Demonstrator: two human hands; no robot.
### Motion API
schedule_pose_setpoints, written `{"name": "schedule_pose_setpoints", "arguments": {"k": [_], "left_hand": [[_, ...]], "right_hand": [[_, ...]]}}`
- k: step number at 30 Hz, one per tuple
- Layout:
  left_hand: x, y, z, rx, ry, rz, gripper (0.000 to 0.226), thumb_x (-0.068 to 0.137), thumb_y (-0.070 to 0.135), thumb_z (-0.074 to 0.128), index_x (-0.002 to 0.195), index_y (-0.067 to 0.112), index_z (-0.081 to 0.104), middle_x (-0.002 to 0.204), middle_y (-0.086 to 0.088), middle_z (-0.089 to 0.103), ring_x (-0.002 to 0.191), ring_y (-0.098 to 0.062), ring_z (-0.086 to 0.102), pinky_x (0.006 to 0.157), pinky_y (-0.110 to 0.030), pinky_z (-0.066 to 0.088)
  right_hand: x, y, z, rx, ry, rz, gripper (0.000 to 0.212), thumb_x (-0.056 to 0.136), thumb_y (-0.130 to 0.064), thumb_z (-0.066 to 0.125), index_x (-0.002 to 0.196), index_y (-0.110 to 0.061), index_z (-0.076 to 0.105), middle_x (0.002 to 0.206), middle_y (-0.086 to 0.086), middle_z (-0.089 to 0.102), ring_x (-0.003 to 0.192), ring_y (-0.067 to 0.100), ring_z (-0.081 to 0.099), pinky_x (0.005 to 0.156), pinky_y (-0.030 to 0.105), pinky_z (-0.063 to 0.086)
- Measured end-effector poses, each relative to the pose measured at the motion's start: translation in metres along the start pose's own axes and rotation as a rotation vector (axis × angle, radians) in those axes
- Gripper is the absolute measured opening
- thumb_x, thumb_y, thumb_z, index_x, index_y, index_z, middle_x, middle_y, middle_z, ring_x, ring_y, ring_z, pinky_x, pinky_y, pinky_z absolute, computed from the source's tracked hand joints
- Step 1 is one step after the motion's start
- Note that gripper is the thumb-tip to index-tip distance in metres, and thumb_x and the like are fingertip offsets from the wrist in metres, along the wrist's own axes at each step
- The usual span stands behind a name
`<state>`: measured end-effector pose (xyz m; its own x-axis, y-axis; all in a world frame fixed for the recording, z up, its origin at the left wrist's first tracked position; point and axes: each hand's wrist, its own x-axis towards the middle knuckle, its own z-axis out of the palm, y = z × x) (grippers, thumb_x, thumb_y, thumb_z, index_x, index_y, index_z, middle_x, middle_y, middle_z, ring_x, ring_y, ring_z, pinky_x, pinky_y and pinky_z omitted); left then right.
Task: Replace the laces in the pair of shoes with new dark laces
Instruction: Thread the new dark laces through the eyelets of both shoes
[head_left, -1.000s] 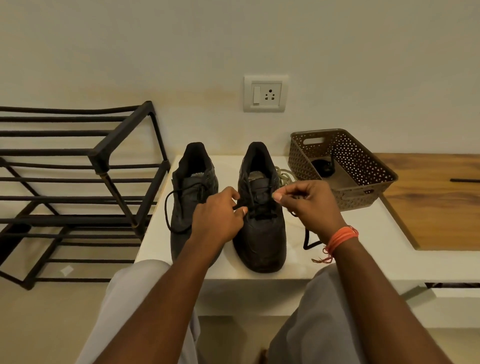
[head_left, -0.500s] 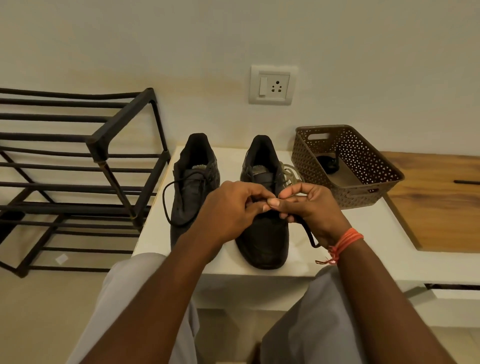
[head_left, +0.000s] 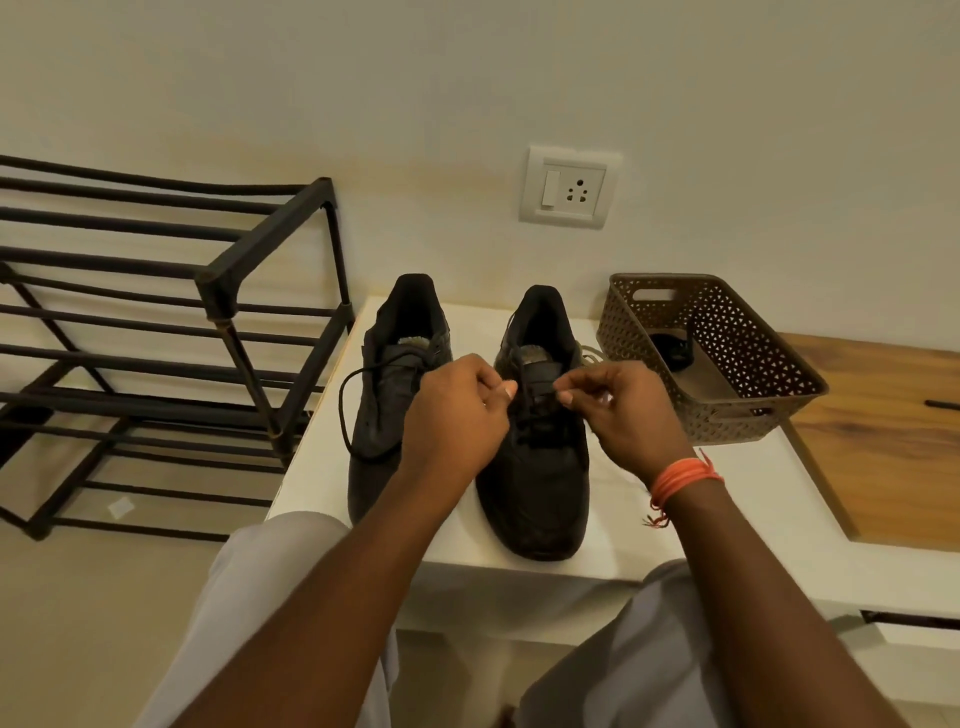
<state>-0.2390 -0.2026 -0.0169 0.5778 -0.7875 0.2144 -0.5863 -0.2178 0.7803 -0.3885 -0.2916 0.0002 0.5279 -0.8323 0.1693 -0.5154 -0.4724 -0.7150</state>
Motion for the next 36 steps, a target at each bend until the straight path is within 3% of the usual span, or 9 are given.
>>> {"name": "schedule_pose_setpoints", "arguments": {"k": [2,3,7,10,15,18,23,30,36], "left_hand": [[0.0,-0.002,0.008,0.044,-0.053,-0.036,0.026,0.084,0.045,0.069,0.089,0.02,0.061,0.075,0.006,0.061,0.071,-0.009,0.059,0.07,-0.027,0.052],[0.003,-0.001,0.012,0.079,-0.081,-0.045,0.031,0.081,0.048,0.071,0.089,0.02,0.061,0.076,0.004,0.061,0.071,-0.011,0.06,0.07,-0.03,0.054],[0.011,0.002,0.022,0.157,-0.08,-0.061,0.036,0.074,0.053,0.075,0.086,0.02,0.062,0.08,0.001,0.063,0.074,-0.017,0.062,0.072,-0.037,0.056],[0.013,-0.001,0.028,0.104,-0.024,-0.065,0.029,0.076,0.047,0.074,0.083,0.02,0.066,0.076,0.0,0.064,0.071,-0.019,0.064,0.071,-0.039,0.058],[0.007,-0.005,0.035,-0.081,0.013,-0.098,0.015,0.083,0.026,0.067,0.073,0.014,0.067,0.065,-0.006,0.065,0.059,-0.026,0.065,0.059,-0.041,0.059],[0.006,-0.003,0.033,-0.155,0.02,-0.128,0.016,0.087,0.016,0.065,0.075,0.006,0.067,0.063,-0.011,0.066,0.05,-0.02,0.066,0.052,-0.039,0.059],[0.002,0.0,0.029,-0.236,-0.013,-0.152,0.021,0.09,0.011,0.065,0.07,0.017,0.06,0.063,-0.009,0.067,0.044,-0.011,0.064,0.045,-0.026,0.055],[0.002,0.002,0.028,-0.263,-0.045,-0.155,0.004,0.091,0.011,0.064,0.087,0.013,0.064,0.065,-0.004,0.066,0.042,-0.007,0.062,0.042,-0.02,0.051],[0.003,0.001,0.029,-0.282,-0.055,-0.181,0.004,0.092,0.008,0.062,0.094,0.008,0.065,0.065,-0.002,0.065,0.042,-0.003,0.061,0.043,-0.015,0.049]], "right_hand": [[0.005,0.001,0.004,-0.174,0.054,-0.015,0.008,0.09,-0.022,0.066,0.09,-0.027,0.072,0.097,-0.009,0.055,0.103,0.016,0.054,0.096,0.043,0.045],[0.007,-0.001,0.007,-0.24,0.063,-0.004,0.007,0.089,-0.024,0.066,0.088,-0.03,0.07,0.107,-0.006,0.048,0.112,0.019,0.045,0.102,0.049,0.037],[0.001,-0.006,0.025,-0.171,0.127,0.09,0.012,0.09,-0.022,0.064,0.082,-0.03,0.064,0.151,0.003,0.024,0.142,0.024,0.012,0.112,0.052,0.017],[-0.002,-0.008,0.034,-0.089,0.184,0.161,0.015,0.09,-0.018,0.062,0.08,-0.029,0.062,0.159,0.004,0.012,0.146,0.023,0.001,0.113,0.051,0.014],[-0.004,-0.01,0.046,0.024,0.181,0.208,0.014,0.091,-0.019,0.062,0.079,-0.026,0.062,0.158,0.006,0.01,0.145,0.024,0.002,0.115,0.053,0.02],[-0.004,-0.014,0.051,0.044,0.207,0.215,0.013,0.091,-0.019,0.062,0.079,-0.025,0.063,0.157,0.007,0.013,0.145,0.026,0.005,0.115,0.054,0.019],[-0.003,-0.013,0.052,-0.112,0.233,0.171,0.017,0.089,-0.014,0.059,0.076,-0.025,0.063,0.157,0.004,0.017,0.144,0.027,0.006,0.112,0.049,0.02],[0.0,-0.009,0.05,-0.157,0.202,0.121,0.017,0.088,-0.012,0.058,0.076,-0.023,0.063,0.157,0.007,0.017,0.144,0.029,0.006,0.111,0.054,0.025],[-0.001,-0.008,0.056,-0.149,0.294,0.1,0.015,0.088,-0.015,0.061,0.075,-0.023,0.063,0.154,0.008,0.025,0.141,0.029,0.014,0.11,0.052,0.028]]}}
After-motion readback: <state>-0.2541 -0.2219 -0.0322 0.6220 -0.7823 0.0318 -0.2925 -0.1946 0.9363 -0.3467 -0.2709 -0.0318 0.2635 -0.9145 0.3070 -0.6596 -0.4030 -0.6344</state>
